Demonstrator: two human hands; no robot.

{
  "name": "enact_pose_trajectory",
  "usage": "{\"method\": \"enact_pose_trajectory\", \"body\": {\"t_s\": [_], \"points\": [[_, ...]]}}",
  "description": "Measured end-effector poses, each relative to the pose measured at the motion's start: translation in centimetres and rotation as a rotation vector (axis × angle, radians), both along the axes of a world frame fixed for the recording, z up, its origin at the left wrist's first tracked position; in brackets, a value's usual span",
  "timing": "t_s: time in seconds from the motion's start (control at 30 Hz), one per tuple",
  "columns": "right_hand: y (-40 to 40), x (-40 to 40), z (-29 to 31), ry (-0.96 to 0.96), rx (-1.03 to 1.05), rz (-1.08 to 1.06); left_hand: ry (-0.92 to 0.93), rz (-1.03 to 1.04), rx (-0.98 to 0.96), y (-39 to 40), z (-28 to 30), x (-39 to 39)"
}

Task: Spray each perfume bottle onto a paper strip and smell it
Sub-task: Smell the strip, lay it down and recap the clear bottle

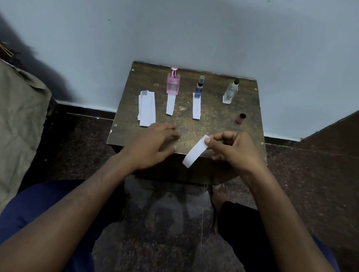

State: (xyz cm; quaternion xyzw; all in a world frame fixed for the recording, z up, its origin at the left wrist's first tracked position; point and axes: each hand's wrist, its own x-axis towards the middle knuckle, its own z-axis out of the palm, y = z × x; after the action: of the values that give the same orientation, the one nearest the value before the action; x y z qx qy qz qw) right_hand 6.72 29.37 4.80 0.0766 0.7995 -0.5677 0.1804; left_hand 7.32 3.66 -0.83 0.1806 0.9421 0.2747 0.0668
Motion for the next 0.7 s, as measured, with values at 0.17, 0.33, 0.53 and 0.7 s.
{"method": "enact_pose_trajectory", "body": {"t_s": [0.17, 0.33, 0.53, 0.7], "points": [[0.1, -0.4, -0.5, -0.09, -0.175, 0.003, -0.489, 0.228, 0.656, 3.0, 2.3, 0.3], [-0.3, -0.7, -0.8, -0.008, -0.132, 0.001, -0.855, 0.112, 0.787, 3.9, 2.4, 0.4], [0.7, -1.2, -0.6, 0.098, -0.058, -0.037, -0.896, 0.122, 0.882, 3.4, 2.1, 0.2], [1.5, -2.2, -0.7, 0.114, -0.039, -0.084, -0.918, 0.146, 0.957, 3.4, 2.1, 0.2]]}}
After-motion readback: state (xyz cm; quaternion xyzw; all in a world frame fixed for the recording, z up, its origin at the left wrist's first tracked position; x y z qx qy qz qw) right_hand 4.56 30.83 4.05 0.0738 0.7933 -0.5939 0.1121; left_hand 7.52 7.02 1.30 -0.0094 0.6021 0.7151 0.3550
